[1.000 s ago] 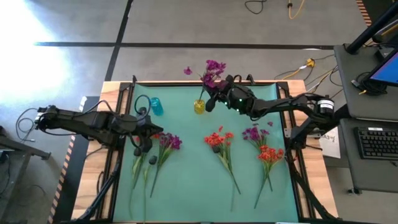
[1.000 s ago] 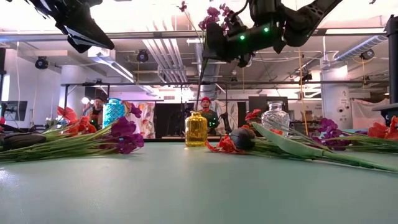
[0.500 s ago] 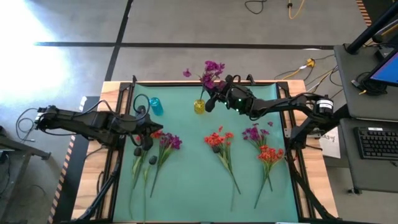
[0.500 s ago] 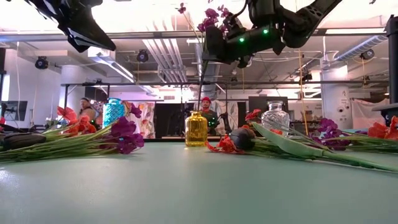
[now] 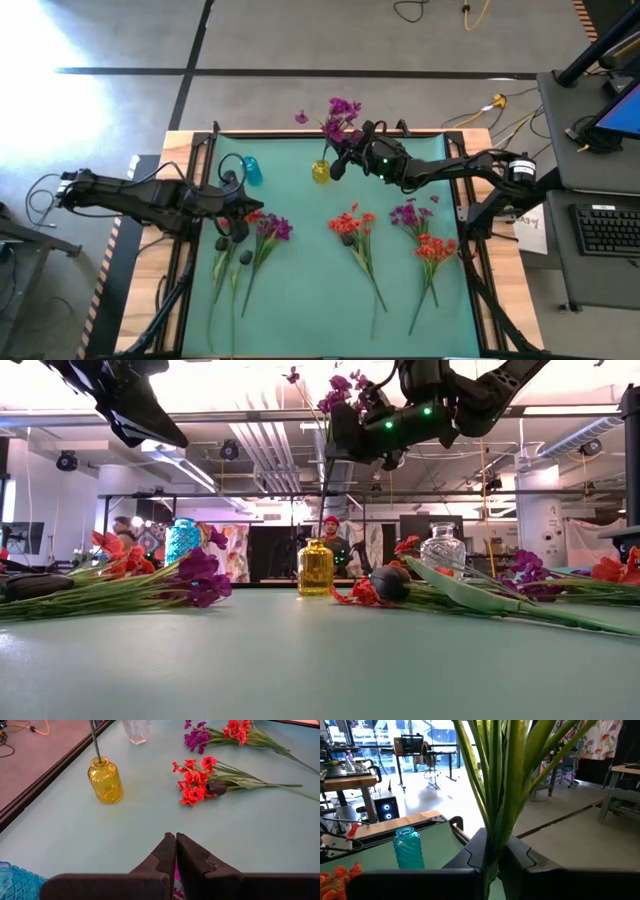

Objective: Sort flowers into vase by color
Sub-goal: Put the middle purple flowers into the yellow vase

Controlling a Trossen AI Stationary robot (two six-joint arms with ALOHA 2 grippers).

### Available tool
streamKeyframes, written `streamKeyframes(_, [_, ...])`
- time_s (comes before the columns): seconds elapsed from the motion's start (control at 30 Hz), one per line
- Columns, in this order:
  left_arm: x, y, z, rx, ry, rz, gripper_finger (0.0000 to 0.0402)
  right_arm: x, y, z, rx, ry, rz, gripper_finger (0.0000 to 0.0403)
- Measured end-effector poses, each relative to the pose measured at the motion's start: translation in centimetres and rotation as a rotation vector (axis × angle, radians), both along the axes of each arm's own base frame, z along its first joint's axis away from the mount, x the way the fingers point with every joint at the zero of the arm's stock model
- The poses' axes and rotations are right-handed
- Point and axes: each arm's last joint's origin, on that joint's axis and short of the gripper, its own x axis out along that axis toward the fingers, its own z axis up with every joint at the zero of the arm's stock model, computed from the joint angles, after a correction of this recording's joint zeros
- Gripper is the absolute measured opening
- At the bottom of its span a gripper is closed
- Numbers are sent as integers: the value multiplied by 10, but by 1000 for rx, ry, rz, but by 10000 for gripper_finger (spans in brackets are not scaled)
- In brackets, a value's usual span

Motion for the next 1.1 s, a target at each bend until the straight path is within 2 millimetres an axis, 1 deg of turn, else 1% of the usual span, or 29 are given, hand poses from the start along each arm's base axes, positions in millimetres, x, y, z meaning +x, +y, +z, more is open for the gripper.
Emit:
streamKeyframes(0.27, [3,0,0,19,-2,14,0,0,0,0,-2,4,1,27])
streamKeyframes(0.4, [3,0,0,19,-10,17,0,0,0,-1,4,10,2,41])
streamKeyframes(0.5, [3,0,0,19,-10,16,0,0,0,-4,28,28,2,65])
streamKeyframes(0.87, [3,0,0,13,-11,20,0,0,0,-10,51,95,1,173])
streamKeyframes(1.1, [4,0,0,10,-9,23,0,-2,1,-17,108,145,-3,240])
